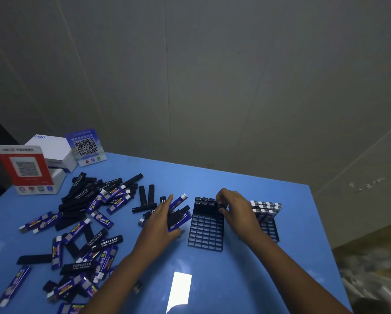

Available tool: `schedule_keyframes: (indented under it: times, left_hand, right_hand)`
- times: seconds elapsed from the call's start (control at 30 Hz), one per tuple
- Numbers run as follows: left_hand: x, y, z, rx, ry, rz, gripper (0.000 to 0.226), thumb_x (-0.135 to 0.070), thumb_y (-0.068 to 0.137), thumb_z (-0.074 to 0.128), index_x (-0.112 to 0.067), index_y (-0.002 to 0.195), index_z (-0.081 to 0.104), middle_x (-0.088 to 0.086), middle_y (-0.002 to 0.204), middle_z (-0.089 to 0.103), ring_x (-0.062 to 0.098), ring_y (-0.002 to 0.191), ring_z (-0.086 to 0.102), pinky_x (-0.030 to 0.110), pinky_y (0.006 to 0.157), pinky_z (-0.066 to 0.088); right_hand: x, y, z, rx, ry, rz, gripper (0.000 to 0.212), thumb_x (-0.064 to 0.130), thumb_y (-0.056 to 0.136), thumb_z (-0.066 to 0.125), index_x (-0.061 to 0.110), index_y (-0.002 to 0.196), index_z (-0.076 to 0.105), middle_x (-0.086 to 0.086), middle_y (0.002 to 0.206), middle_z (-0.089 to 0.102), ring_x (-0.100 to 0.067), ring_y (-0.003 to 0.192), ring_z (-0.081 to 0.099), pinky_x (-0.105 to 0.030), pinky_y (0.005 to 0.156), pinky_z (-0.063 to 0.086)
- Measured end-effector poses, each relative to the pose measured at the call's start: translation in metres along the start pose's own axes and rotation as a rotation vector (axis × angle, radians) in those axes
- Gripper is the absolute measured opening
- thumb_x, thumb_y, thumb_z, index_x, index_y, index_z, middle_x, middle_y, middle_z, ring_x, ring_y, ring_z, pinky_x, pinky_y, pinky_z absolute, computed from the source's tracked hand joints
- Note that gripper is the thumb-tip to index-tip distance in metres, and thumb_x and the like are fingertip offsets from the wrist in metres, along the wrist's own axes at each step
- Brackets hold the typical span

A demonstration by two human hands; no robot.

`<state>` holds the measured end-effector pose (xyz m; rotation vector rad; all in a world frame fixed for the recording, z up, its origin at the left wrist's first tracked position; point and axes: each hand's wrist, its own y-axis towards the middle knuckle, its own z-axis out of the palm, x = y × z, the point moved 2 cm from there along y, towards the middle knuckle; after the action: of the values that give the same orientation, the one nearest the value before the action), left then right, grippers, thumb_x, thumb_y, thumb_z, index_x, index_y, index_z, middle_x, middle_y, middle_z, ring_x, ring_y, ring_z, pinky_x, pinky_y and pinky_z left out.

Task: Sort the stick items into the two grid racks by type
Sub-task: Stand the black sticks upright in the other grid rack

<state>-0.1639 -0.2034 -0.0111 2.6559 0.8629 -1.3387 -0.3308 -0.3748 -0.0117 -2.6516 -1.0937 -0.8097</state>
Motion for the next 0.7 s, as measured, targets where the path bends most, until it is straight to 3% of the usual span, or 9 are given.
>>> schedule_keyframes:
  times: [0.07, 0.17, 0.4, 0.53, 0.6, 0.7]
  left_hand:
    - [0.002, 0.002, 0.0, -0.005, 0.005, -0.002, 0.093, -0.016, 0.085, 0.073, -0.032, 0.155, 0.014, -0.007, 0.151, 0.036, 0.0, 0.12, 0.039, 0.019, 0.091, 0.033]
    - [0.003, 0.007, 0.0, -0.016, 0.012, -0.002, 0.092, -0.018, 0.085, 0.073, -0.031, 0.155, 0.014, -0.006, 0.152, 0.035, 0.011, 0.134, 0.039, 0.024, 0.095, 0.035]
    - [-0.003, 0.01, 0.003, -0.009, -0.005, 0.011, 0.09, -0.016, 0.087, 0.071, -0.031, 0.155, 0.014, -0.005, 0.153, 0.034, 0.012, 0.135, 0.038, 0.031, 0.101, 0.039]
    - [-0.003, 0.011, 0.007, 0.008, -0.029, 0.033, 0.093, -0.015, 0.084, 0.072, -0.035, 0.154, 0.014, -0.004, 0.149, 0.037, 0.006, 0.122, 0.04, 0.029, 0.096, 0.046]
    - [-0.007, 0.01, 0.008, 0.016, -0.02, 0.052, 0.093, -0.015, 0.084, 0.071, -0.034, 0.155, 0.014, -0.006, 0.149, 0.036, 0.01, 0.128, 0.039, 0.026, 0.097, 0.042]
    - [-0.012, 0.01, 0.014, 0.045, -0.009, 0.1, 0.092, -0.014, 0.085, 0.071, -0.034, 0.154, 0.013, -0.01, 0.144, 0.036, 0.004, 0.122, 0.039, 0.011, 0.091, 0.037]
  right_hand:
    - [-0.001, 0.001, 0.003, 0.009, -0.025, -0.012, 0.032, -0.003, 0.081, 0.065, 0.023, 0.092, 0.051, 0.008, 0.089, 0.059, -0.012, 0.086, 0.054, -0.036, 0.073, 0.051]
    - [-0.003, 0.004, 0.007, 0.016, -0.067, -0.045, 0.032, -0.004, 0.081, 0.062, 0.023, 0.091, 0.048, 0.005, 0.088, 0.058, -0.016, 0.084, 0.053, -0.038, 0.07, 0.05]
    - [-0.005, 0.008, 0.011, 0.027, -0.147, -0.11, 0.028, -0.004, 0.081, 0.062, 0.019, 0.092, 0.048, 0.003, 0.09, 0.053, -0.02, 0.08, 0.05, -0.038, 0.066, 0.047]
    - [-0.005, 0.007, 0.01, 0.036, -0.152, -0.116, 0.03, -0.004, 0.08, 0.065, 0.018, 0.094, 0.049, 0.003, 0.095, 0.05, -0.02, 0.08, 0.052, -0.038, 0.066, 0.049]
    - [-0.007, 0.005, 0.007, 0.014, -0.091, -0.097, 0.03, 0.0, 0.082, 0.068, 0.021, 0.093, 0.05, 0.006, 0.095, 0.051, -0.016, 0.08, 0.053, -0.034, 0.068, 0.05]
    - [-0.008, 0.003, -0.006, -0.043, 0.146, -0.012, 0.023, 0.007, 0.085, 0.074, 0.022, 0.093, 0.059, 0.007, 0.09, 0.057, -0.008, 0.079, 0.056, -0.022, 0.071, 0.048]
